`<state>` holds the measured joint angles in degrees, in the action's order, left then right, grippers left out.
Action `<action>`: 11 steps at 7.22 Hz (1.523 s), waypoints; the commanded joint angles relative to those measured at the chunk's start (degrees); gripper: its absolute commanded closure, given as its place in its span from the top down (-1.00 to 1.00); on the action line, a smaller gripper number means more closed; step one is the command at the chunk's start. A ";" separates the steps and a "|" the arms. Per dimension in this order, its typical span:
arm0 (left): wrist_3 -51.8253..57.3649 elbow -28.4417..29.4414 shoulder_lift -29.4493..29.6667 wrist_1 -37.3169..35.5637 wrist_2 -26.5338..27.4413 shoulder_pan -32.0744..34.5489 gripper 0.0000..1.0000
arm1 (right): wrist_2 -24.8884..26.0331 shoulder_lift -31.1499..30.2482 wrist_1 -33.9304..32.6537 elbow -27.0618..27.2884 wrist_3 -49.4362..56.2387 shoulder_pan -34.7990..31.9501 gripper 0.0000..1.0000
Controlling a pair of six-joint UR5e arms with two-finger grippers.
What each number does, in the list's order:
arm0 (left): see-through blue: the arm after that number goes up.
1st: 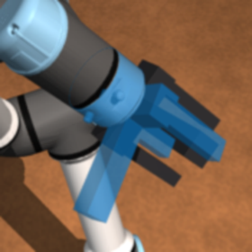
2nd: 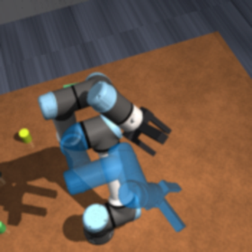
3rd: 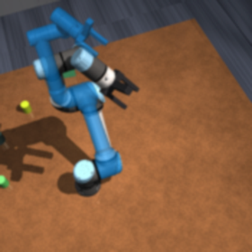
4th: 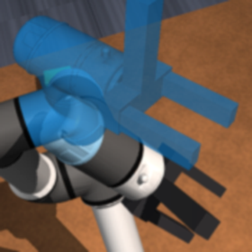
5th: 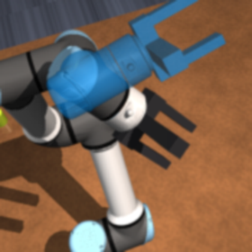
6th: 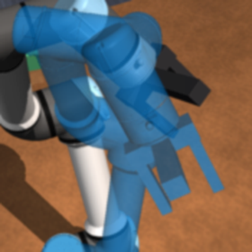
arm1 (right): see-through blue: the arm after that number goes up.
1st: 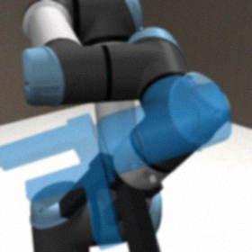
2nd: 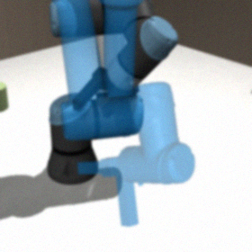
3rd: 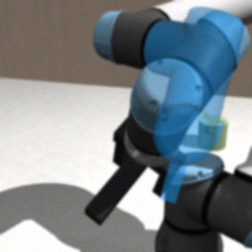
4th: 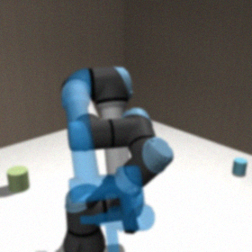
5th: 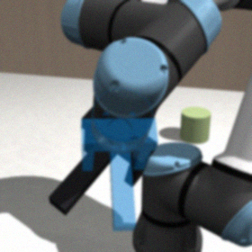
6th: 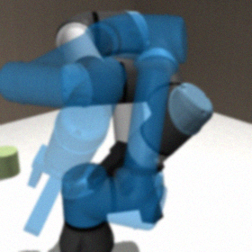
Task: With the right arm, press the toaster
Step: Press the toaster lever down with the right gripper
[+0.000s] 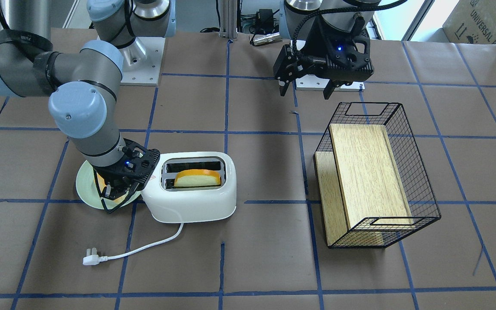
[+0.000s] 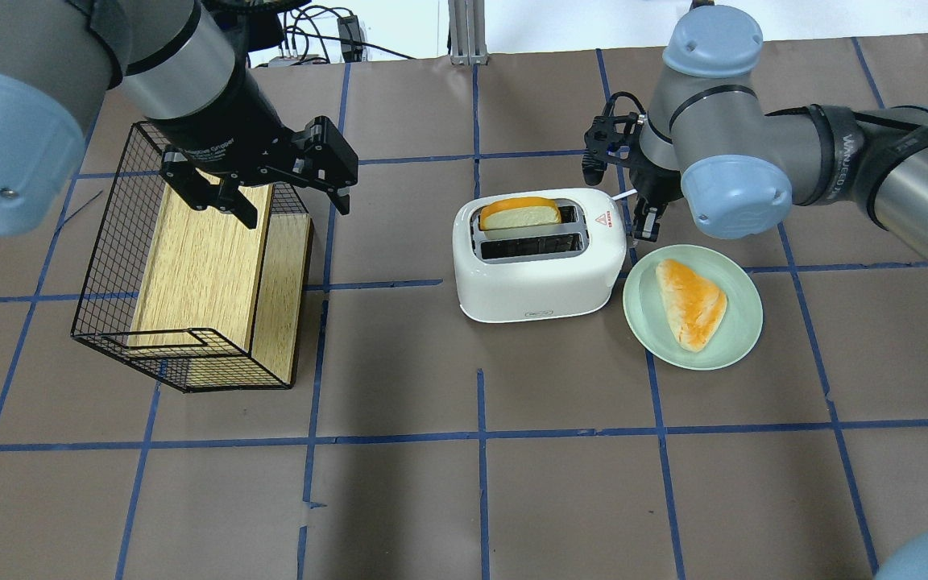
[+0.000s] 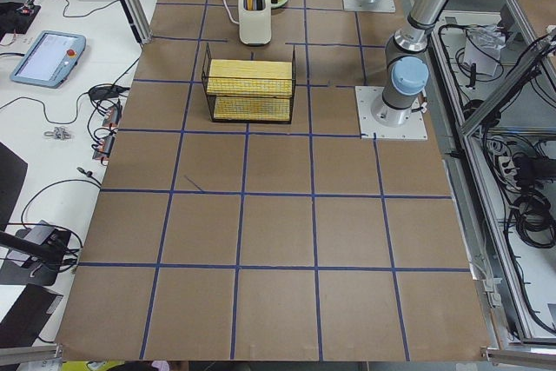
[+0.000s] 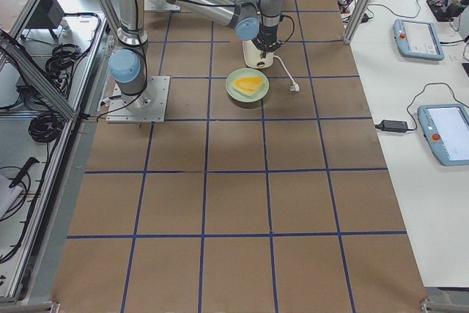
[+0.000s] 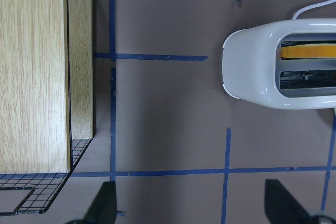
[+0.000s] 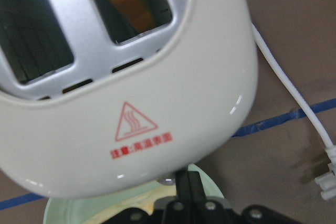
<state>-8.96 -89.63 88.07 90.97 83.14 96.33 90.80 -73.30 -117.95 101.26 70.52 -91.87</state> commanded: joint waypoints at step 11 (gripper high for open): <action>0.00 -0.02 0.00 0.00 0.00 0.00 1.00 | -0.54 1.32 -3.34 1.14 1.11 -0.07 -0.94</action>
<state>-8.96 -89.65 88.07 90.97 83.15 96.33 90.16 -71.97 -120.78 102.53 71.74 -91.93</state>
